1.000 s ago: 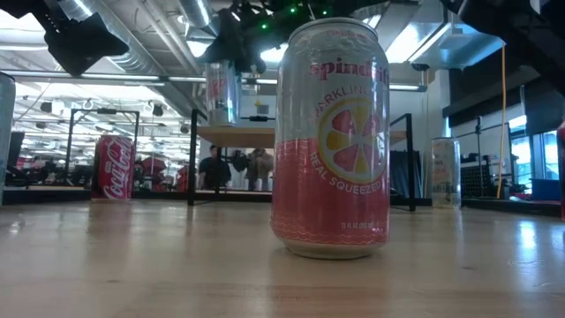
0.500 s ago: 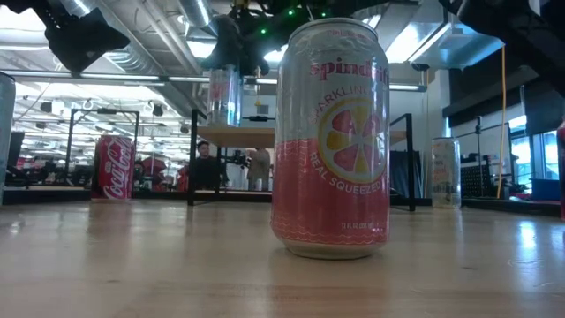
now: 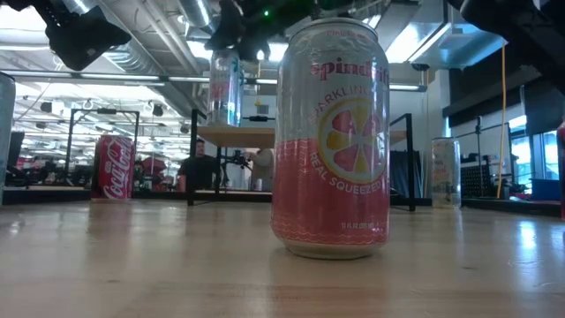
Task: Place canned beverage on shelf
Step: Put the white soda can aligned with the other white soda can on the shelf, then put the left orange white soda can on the shelf
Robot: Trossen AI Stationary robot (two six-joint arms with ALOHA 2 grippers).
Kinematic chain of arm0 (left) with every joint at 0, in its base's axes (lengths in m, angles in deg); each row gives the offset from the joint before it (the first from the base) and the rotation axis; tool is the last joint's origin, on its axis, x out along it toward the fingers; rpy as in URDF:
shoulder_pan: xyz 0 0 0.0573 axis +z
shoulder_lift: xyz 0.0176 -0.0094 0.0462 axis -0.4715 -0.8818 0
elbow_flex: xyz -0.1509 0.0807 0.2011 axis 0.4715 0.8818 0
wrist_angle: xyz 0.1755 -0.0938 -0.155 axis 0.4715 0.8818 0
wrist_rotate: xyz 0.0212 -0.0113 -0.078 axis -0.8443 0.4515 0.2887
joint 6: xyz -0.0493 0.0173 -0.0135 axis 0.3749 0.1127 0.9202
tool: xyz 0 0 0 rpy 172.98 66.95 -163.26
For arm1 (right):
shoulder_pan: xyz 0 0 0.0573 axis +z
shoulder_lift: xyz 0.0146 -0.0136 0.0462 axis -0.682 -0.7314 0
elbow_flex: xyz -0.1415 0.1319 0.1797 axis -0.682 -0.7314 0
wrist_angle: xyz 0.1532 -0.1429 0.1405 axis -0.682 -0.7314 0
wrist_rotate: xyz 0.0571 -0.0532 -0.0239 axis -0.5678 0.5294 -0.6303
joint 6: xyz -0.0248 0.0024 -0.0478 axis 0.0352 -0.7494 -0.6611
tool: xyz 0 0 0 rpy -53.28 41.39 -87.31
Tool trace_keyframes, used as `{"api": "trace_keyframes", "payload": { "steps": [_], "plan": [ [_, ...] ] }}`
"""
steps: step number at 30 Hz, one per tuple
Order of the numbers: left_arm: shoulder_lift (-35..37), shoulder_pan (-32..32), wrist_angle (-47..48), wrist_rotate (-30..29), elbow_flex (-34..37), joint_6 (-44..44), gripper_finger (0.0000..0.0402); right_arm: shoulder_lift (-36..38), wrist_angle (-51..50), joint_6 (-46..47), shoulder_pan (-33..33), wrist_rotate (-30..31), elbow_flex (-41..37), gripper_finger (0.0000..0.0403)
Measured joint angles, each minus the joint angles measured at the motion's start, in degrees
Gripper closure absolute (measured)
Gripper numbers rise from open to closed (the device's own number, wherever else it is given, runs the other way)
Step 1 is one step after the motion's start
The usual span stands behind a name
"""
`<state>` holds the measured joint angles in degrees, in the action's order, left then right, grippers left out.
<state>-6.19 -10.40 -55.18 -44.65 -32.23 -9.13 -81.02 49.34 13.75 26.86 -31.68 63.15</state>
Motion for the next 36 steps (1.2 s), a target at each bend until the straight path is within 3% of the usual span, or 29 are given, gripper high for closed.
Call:
{"api": "trace_keyframes", "payload": {
  "steps": [6,10,16,21,28,36],
  "plan": [
    [0.0,0.01,-0.18,-0.49,0.0,0.0,0.0083,0.58,-9.74,0.84,0.04,1.07,8.95,0.0103],
    [-0.59,0.01,-2.77,-1.17,0.0,0.43,0.0083,7.49,-11.56,6.12,1.09,-0.44,6.38,0.0103],
    [-0.64,0.23,-7.81,-1.42,0.02,-1.68,0.0083,16.14,-22.72,6.58,6.04,-0.59,6.59,0.0102],
    [-0.98,1.91,-13.61,-1.72,0.02,-3.27,0.0083,22.18,-33.97,10.13,14.1,0.93,6.45,0.0102],
    [-6.43,5.05,-15.19,-1.03,-5.99,-9.27,0.0083,24.65,-49.23,16.93,29.17,13.3,6.4,0.0102],
    [-18.57,7.18,-5.46,1.53,-18.33,-9.36,0.0083,24.98,-58.47,23.01,42.11,20.44,2.29,0.0102]
  ]
}}
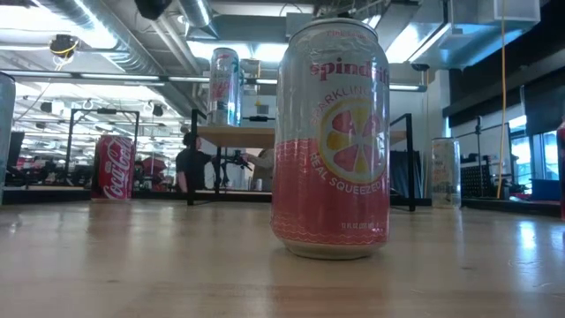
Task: Place canned beverage on shelf
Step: Put the left orange white soda can on the shelf
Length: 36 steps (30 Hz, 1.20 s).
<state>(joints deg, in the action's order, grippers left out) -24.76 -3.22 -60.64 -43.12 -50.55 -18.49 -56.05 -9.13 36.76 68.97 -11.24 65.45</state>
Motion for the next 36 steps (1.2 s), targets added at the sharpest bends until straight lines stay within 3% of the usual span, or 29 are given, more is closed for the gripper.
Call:
{"api": "trace_keyframes", "payload": {
  "steps": [8,16,22,27,36],
  "plan": [
    [-12.09,-1.28,4.93,1.91,-7.89,6.84,0.0083,4.15,4.91,0.61,9.51,-0.74,-16.04,0.0102],
    [-19.22,-2.88,5.24,1.0,-11.27,9.45,0.0083,15.59,31.64,6.26,13.68,-0.19,-45.71,0.0102],
    [-21.86,-3.14,5.31,1.15,-11.27,14.09,0.0083,17.67,52.7,10.1,12.87,2.53,-64.91,0.0102],
    [-23.74,-3.23,5.18,0.89,-11.27,15.37,0.0083,14.44,67.75,16.82,12.55,-3.62,-74.12,0.0102],
    [-28.59,-3.15,4.65,0.83,-11.27,15.41,0.0083,5.39,81.97,11.44,11.28,1.64,-78.72,0.0102]
  ]
}}
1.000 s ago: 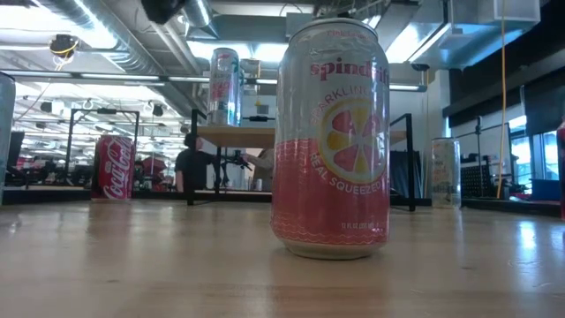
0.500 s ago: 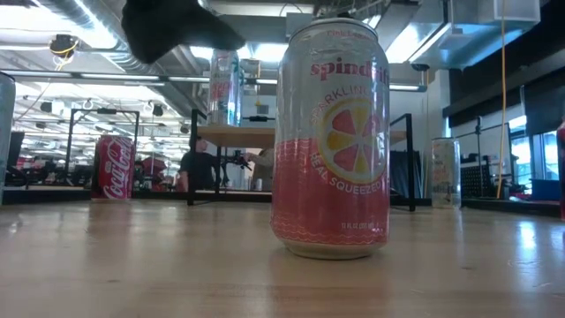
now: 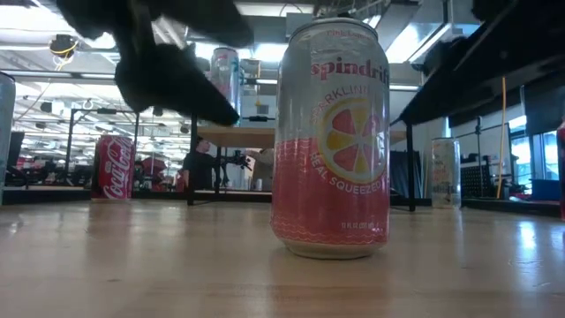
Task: Place canned beverage on shelf
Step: Put the left orange white soda can on the shelf
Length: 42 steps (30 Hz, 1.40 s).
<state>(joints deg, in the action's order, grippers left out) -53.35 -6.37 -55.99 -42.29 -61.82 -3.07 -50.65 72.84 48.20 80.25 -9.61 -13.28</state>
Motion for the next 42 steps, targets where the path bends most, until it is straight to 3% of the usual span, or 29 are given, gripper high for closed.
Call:
{"api": "trace_keyframes", "payload": {
  "steps": [11,23,28,42],
  "plan": [
    [-1.32,2.48,-0.18,-1.13,-0.04,-0.02,0.0083,-7.81,14.77,-6.3,-4.01,-1.34,0.08,0.0102],
    [-1.29,4.02,-1.05,2.25,-0.02,-0.7,0.0083,-13.31,28.77,-11.21,-5.77,-3.47,0.02,0.0102],
    [-1.25,4.02,-1.05,2.93,0.0,-0.79,0.0083,-15.72,29.1,-13.31,-5.88,-5.7,3.1,0.0102],
    [-1.25,3.98,-1.05,3.86,0.0,-0.49,0.0083,-16.95,28.51,-12.95,-5.83,-3.44,4.55,0.0102]
  ]
}}
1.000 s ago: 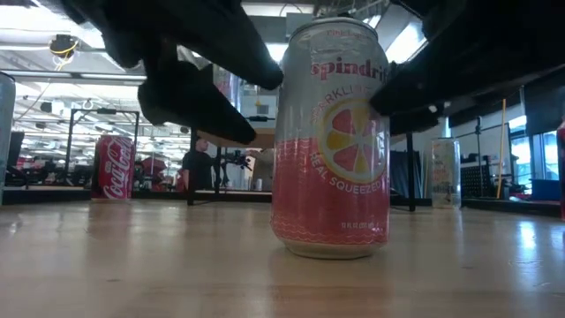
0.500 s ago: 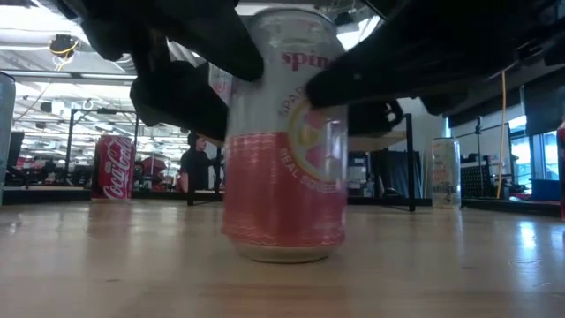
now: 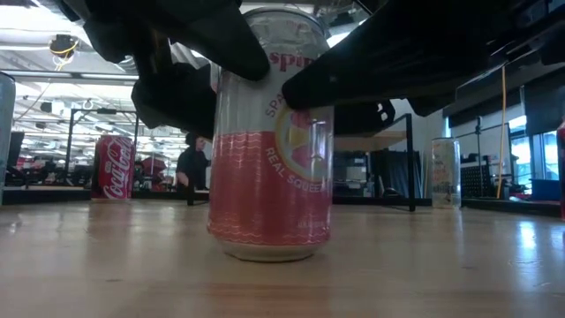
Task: Place canned beverage on shelf
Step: Put the left orange white soda can on the shelf
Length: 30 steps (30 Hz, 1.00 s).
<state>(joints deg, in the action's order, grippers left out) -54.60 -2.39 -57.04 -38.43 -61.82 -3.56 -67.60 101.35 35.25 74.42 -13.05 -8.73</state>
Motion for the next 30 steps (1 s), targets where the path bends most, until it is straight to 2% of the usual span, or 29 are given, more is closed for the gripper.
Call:
{"api": "trace_keyframes", "payload": {
  "steps": [9,17,21,24,30],
  "plan": [
    [0.0,-0.04,0.0,1.02,0.0,0.03,0.0083,0.0,0.15,0.15,0.0,-0.08,0.02,0.0104],
    [2.28,-1.16,1.27,2.82,0.0,0.86,0.0083,1.32,0.13,1.05,0.04,0.09,0.17,0.0178],
    [5.55,-2.19,4.9,1.96,-0.02,0.87,0.0084,2.01,-0.34,1.01,0.04,0.97,0.19,0.0181],
    [7.81,-2.83,8.57,1.53,-0.02,0.84,0.0084,2.29,-0.72,1.64,-0.31,1.38,0.13,0.0168],
    [14.6,-3.28,18.8,1.6,-0.02,2.0,0.0084,5.11,-2.0,1.55,-1.14,2.94,1.45,0.0169]
  ]
}}
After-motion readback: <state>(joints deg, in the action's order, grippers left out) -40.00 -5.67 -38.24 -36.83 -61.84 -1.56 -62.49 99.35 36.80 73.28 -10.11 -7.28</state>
